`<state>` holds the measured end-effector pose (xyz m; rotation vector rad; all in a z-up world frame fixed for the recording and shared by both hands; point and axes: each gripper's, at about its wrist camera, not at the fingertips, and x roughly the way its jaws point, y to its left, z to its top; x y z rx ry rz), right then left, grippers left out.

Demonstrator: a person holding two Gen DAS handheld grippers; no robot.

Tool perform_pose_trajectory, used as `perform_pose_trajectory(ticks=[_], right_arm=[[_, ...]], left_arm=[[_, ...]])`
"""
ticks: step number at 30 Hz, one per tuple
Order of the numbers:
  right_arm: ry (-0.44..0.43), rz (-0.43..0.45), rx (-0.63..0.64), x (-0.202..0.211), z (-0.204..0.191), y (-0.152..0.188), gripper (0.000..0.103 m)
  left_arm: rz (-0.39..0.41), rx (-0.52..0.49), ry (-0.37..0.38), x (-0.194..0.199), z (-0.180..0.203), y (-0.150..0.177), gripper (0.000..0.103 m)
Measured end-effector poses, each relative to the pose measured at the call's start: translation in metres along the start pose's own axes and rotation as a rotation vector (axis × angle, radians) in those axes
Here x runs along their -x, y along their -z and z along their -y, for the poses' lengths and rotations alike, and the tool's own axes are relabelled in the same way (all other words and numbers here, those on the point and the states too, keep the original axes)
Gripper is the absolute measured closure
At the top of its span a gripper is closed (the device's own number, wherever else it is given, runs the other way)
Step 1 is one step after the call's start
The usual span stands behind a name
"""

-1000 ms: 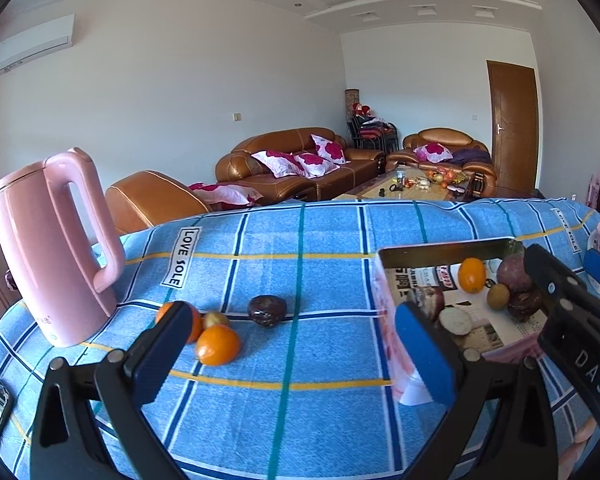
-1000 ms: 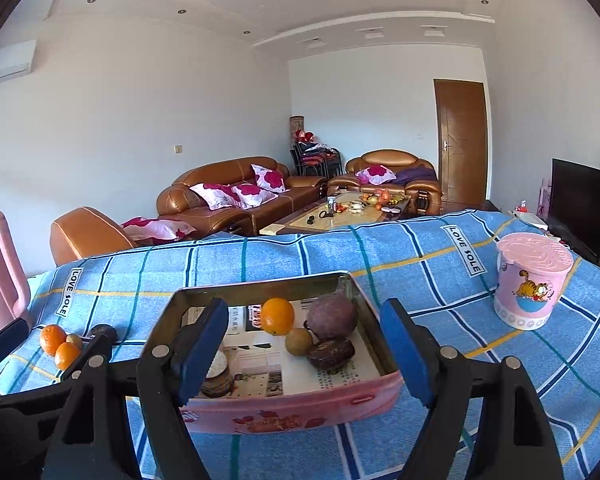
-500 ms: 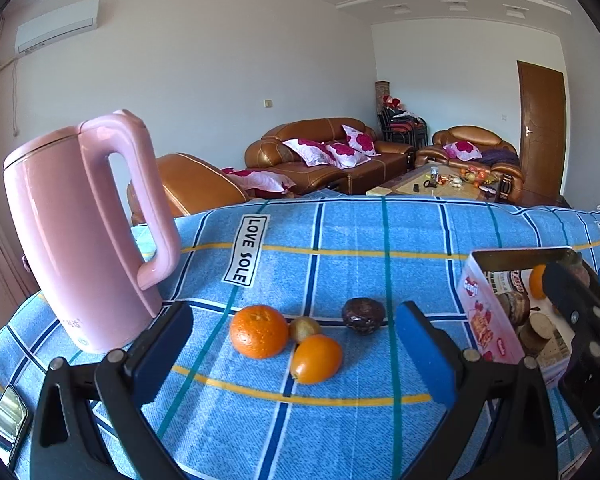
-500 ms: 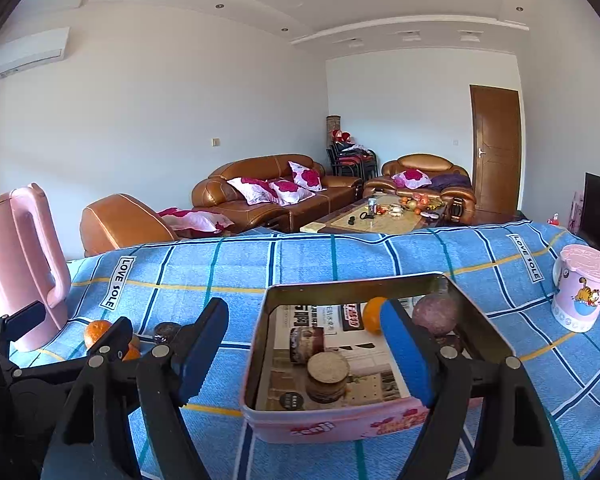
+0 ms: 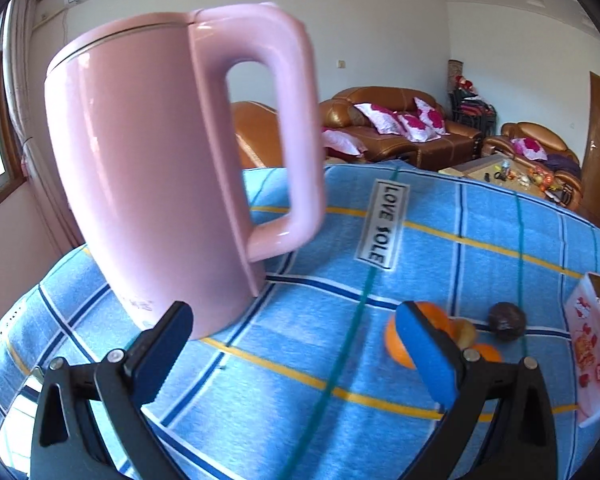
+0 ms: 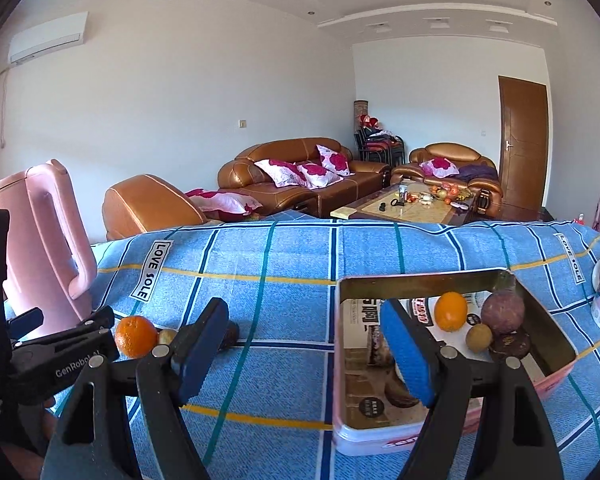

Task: Organize fruits
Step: 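Grasp an orange with the left tool while the right tool grasps another orange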

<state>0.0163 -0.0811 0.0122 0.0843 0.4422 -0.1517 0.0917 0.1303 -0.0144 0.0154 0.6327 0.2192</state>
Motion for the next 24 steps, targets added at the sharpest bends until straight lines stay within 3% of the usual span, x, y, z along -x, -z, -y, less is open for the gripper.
perform_pose_trajectory(ticks=[4, 9, 12, 15, 19, 21, 24], right_arm=[[-0.078, -0.067, 0.014, -0.016, -0.014, 0.000, 0.023], [-0.230, -0.174, 0.071, -0.037, -0.045, 0.005, 0.024], [-0.305, -0.258, 0.110, -0.052, -0.065, 0.010, 0.037], [-0.332, -0.364, 0.134, -0.070, -0.081, 0.018, 0.046], [-0.325, -0.460, 0.160, -0.085, -0.093, 0.027, 0.051], [-0.326, -0.451, 0.156, -0.082, -0.091, 0.027, 0.063], [-0.344, -0.457, 0.138, -0.079, -0.088, 0.029, 0.063]], left_arm=[[-0.017, 0.021, -0.095, -0.010, -0.019, -0.001, 0.000], [-0.031, 0.020, -0.109, -0.014, -0.022, -0.001, 0.000], [-0.033, 0.002, -0.105, -0.014, -0.018, -0.001, 0.000], [-0.034, -0.004, -0.095, -0.018, -0.014, -0.005, 0.000], [-0.030, -0.006, -0.091, -0.020, -0.015, -0.008, 0.000], [-0.034, -0.003, -0.080, -0.023, -0.017, -0.008, 0.000], [-0.040, -0.009, -0.048, -0.024, -0.015, -0.008, 0.000]])
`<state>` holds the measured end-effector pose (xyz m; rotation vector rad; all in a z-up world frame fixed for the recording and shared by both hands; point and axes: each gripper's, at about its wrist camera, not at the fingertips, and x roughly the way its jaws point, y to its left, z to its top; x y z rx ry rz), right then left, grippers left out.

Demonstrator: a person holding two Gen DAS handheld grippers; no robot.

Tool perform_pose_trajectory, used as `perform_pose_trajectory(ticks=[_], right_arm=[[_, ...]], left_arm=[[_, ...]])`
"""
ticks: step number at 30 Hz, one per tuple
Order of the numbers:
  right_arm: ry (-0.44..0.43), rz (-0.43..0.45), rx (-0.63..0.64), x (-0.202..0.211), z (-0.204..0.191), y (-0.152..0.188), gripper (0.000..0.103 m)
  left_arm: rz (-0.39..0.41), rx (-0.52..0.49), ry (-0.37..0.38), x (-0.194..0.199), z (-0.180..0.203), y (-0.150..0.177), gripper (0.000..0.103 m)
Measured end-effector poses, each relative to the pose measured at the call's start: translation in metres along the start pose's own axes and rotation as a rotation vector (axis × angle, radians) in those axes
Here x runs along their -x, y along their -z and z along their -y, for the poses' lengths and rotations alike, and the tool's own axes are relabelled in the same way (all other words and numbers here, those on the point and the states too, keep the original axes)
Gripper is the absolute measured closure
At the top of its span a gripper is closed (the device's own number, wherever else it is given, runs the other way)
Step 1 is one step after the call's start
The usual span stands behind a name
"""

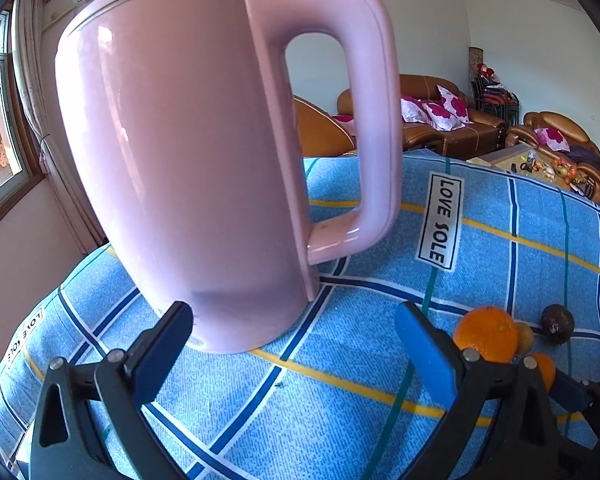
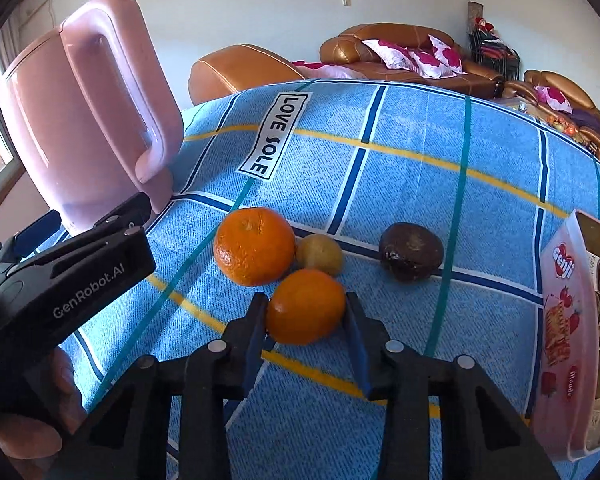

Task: Organize fruits
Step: 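Grasp an orange with the left tool while the right tool grasps another orange, then lift both held oranges and carry them toward the pink tin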

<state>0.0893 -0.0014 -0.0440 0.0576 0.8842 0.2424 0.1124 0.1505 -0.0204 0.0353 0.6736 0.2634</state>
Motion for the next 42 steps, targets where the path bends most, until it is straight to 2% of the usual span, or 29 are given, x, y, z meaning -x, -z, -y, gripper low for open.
perform_pose_trajectory(ticks=[4, 6, 11, 13, 15, 17, 20, 23, 27, 29, 33, 35, 38, 42], right_arm=[[0.010, 0.032, -0.030, 0.016, 0.010, 0.009, 0.064], [0.024, 0.092, -0.054, 0.033, 0.019, 0.015, 0.064], [0.103, 0.234, -0.070, 0.078, 0.041, 0.034, 0.064], [0.123, 0.263, -0.075, 0.088, 0.048, 0.039, 0.064], [0.130, 0.274, -0.091, 0.092, 0.053, 0.041, 0.064], [0.128, 0.267, -0.106, 0.090, 0.058, 0.038, 0.064], [0.114, 0.259, -0.110, 0.088, 0.061, 0.037, 0.064], [0.107, 0.253, -0.107, 0.084, 0.058, 0.033, 0.064], [0.101, 0.245, -0.108, 0.082, 0.059, 0.033, 0.064], [0.096, 0.237, -0.112, 0.080, 0.060, 0.032, 0.064], [0.085, 0.221, -0.126, 0.076, 0.064, 0.029, 0.064], [0.084, 0.217, -0.128, 0.074, 0.065, 0.028, 0.064], [0.080, 0.215, -0.122, 0.073, 0.065, 0.027, 0.064], [0.075, 0.231, -0.130, 0.076, 0.069, 0.026, 0.064]], left_arm=[[0.021, -0.049, 0.049, 0.005, 0.009, 0.002, 0.000], [0.037, -0.081, 0.086, 0.009, 0.015, 0.002, 0.000], [0.023, -0.148, 0.255, 0.014, 0.032, 0.004, 0.000], [0.030, -0.179, 0.274, 0.017, 0.040, 0.005, 0.000], [0.030, -0.206, 0.280, 0.017, 0.047, 0.004, 0.002], [0.015, -0.226, 0.293, 0.015, 0.054, 0.004, 0.012], [-0.012, -0.258, 0.317, 0.012, 0.061, 0.005, 0.019], [-0.018, -0.271, 0.320, 0.009, 0.071, 0.001, 0.020], [-0.076, -0.290, 0.340, -0.002, 0.085, 0.000, 0.021], [-0.102, -0.284, 0.337, -0.008, 0.089, -0.003, 0.029], [-0.196, -0.225, 0.422, -0.022, 0.088, -0.004, 0.045], [-0.208, -0.190, 0.469, -0.021, 0.081, -0.004, 0.054], [-0.209, -0.153, 0.477, -0.021, 0.072, -0.003, 0.054], [-0.171, -0.084, 0.433, -0.017, 0.057, -0.004, 0.055]])
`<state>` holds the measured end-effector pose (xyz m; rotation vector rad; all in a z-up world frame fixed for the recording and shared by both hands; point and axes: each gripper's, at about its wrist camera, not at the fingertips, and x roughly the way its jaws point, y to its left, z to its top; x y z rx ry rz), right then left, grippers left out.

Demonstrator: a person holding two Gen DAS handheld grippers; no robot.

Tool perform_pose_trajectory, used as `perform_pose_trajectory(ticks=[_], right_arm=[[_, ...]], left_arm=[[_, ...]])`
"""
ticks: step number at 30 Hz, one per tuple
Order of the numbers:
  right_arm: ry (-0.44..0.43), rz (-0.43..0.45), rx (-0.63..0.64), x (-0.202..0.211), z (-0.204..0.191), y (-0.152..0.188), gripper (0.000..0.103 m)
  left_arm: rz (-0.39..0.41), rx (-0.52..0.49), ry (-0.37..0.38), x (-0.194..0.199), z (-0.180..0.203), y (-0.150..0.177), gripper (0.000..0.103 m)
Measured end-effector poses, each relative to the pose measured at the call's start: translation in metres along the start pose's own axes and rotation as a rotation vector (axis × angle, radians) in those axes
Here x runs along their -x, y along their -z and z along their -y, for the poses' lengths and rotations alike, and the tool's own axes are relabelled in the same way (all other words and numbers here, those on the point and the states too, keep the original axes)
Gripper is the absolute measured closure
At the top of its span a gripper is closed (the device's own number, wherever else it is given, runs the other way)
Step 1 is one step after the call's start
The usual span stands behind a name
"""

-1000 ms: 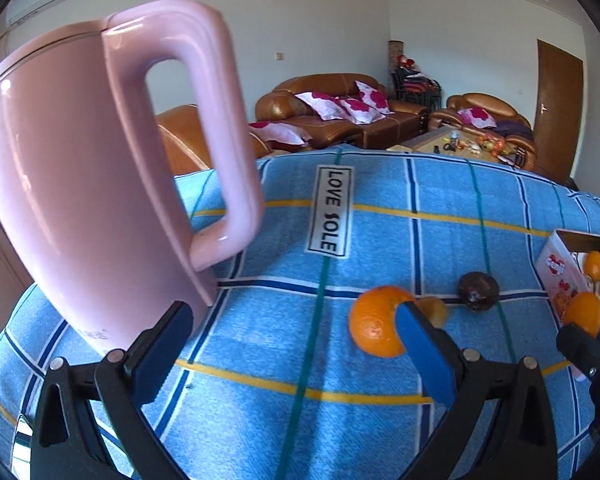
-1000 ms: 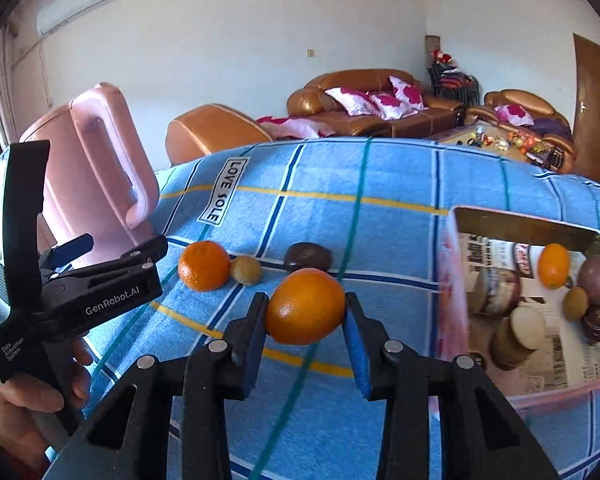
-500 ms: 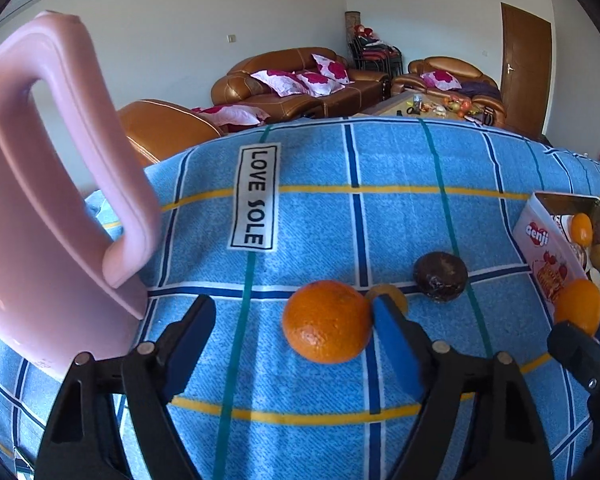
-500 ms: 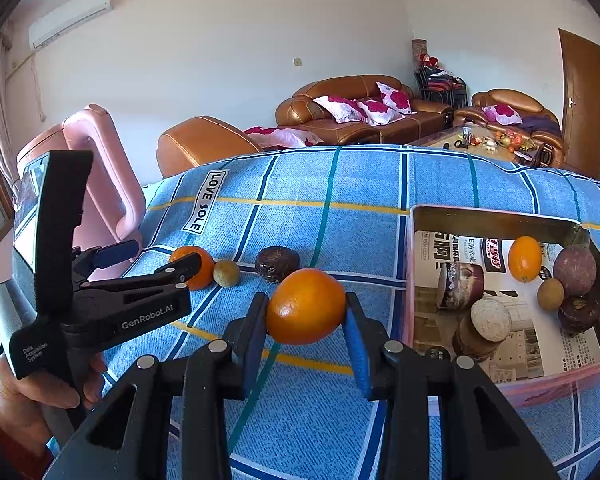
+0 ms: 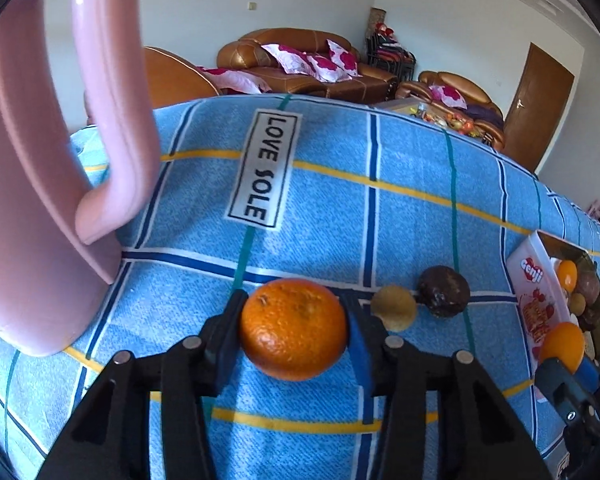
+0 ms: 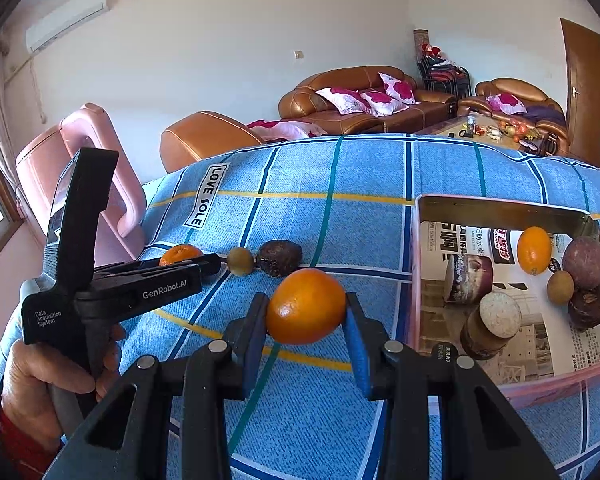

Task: Organize fruits
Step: 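Lift both held oranges and carry them toward the pink tin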

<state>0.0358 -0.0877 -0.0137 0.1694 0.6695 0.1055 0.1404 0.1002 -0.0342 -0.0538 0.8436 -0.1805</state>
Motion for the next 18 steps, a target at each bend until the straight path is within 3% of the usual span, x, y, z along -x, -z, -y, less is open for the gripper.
perform_pose_trajectory(ticks=[3, 7, 11, 18], right_arm=[[0.012, 0.038, 0.009, 0.006, 0.000, 0.001, 0.064], [0.102, 0.161, 0.083, 0.024, -0.005, -0.001, 0.064], [0.168, 0.241, 0.133, 0.033, -0.010, -0.001, 0.064], [0.184, 0.250, 0.149, 0.034, -0.015, -0.001, 0.064]], left_arm=[[0.112, 0.031, -0.053, 0.022, -0.006, 0.007, 0.054], [0.230, 0.030, -0.128, 0.041, 0.001, 0.013, 0.054], [0.277, 0.001, -0.152, 0.052, 0.017, 0.023, 0.054], [0.307, -0.048, -0.163, 0.061, 0.044, 0.027, 0.054]])
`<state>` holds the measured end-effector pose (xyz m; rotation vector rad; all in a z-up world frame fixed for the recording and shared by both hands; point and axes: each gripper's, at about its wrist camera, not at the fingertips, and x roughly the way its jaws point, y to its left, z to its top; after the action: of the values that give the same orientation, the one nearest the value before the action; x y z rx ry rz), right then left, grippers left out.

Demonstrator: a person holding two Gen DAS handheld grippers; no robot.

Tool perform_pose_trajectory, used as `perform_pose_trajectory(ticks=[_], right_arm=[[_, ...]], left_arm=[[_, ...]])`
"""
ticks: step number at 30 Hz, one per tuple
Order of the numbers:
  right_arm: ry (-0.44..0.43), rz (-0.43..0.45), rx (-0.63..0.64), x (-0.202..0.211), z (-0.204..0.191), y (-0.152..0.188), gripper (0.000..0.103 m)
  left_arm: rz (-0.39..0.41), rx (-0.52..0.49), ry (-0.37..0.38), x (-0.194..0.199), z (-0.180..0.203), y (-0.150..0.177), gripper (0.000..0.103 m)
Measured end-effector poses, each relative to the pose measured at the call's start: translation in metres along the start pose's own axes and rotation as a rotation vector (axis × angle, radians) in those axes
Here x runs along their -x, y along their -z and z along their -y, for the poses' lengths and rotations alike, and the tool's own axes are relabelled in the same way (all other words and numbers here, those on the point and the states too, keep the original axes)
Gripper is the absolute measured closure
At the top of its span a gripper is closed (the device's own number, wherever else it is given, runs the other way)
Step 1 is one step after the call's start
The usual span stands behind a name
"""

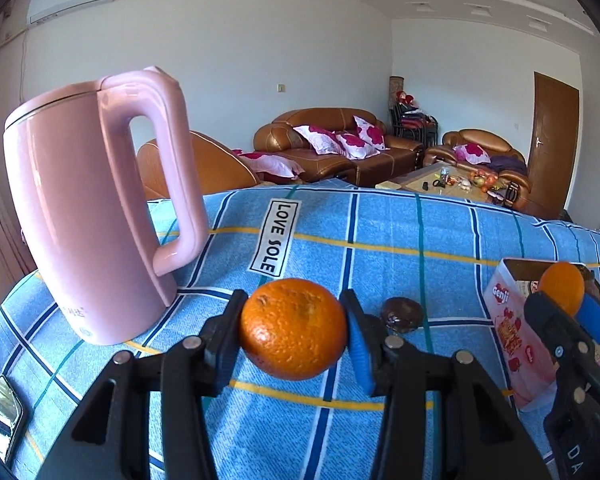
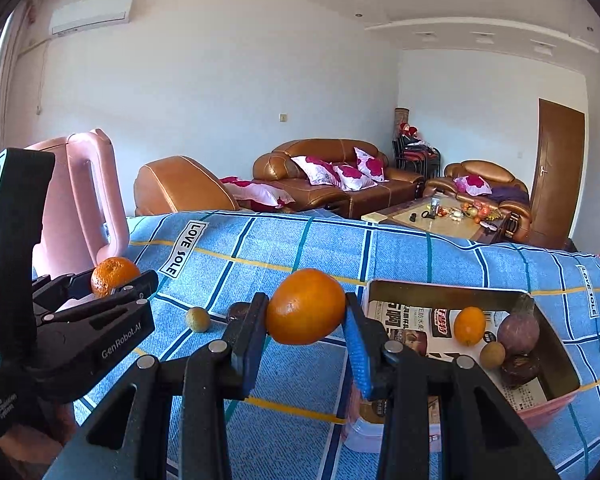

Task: Organize fruits
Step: 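Lift both held oranges and carry them toward the pink tin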

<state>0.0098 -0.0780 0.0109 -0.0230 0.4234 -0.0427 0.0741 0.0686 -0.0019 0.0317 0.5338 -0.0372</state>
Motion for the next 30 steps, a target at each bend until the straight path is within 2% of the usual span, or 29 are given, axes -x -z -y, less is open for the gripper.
perform_pose_trajectory(ticks=[9, 30], right_arm=[[0.021, 0.001, 0.005, 0.004, -0.003, 0.003, 0.063], [0.038, -0.005, 0.001, 0.023, 0.009, 0.014, 0.063]], left_arm=[[0.044, -0.025, -0.029, 0.020, 0.015, 0.008, 0.054], [0.035, -0.021, -0.028, 0.041, 0.032, 0.019, 0.054]])
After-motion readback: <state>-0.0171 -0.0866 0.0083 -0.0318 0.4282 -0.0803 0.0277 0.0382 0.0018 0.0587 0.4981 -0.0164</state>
